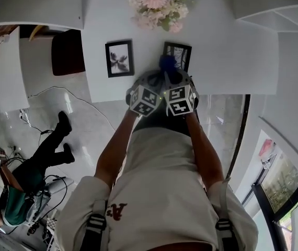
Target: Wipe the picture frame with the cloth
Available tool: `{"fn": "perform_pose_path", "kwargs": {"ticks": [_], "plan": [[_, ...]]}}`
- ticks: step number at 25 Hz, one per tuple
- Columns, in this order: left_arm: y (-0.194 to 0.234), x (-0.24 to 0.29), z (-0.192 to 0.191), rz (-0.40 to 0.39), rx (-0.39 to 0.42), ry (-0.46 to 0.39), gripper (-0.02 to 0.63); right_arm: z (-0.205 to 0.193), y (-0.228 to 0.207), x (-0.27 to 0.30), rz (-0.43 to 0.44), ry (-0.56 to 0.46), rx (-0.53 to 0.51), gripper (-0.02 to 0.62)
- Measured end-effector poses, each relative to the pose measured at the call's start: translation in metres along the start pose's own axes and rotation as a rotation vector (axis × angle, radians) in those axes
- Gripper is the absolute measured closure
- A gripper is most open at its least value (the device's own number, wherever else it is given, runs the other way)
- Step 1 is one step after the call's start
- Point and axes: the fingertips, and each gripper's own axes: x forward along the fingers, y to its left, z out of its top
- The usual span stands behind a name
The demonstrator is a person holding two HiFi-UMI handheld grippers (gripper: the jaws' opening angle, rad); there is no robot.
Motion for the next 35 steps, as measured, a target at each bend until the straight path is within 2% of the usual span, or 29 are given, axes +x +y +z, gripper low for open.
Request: {"fn": "perform_pose_path", "kwargs": {"ticks": [9,26,35], "plan": [[0.001,0.0,0.0,0.029,-0.011,0.021,0.606,-0.004,-0.006,-0.001,-0.032,0.005,-0.056,0.569],[0.001,0.0,-0.001,0.034,-0.017,0.024,0.604,-0.024,-0.041,-0.024,-0.133,0.067,-0.115,0.569],[0.002,0.001,-0.001,0.038,-0.019,0.024,0.606,-0.033,-0.061,-0.038,-0.188,0.093,-0.101,0.569]]}}
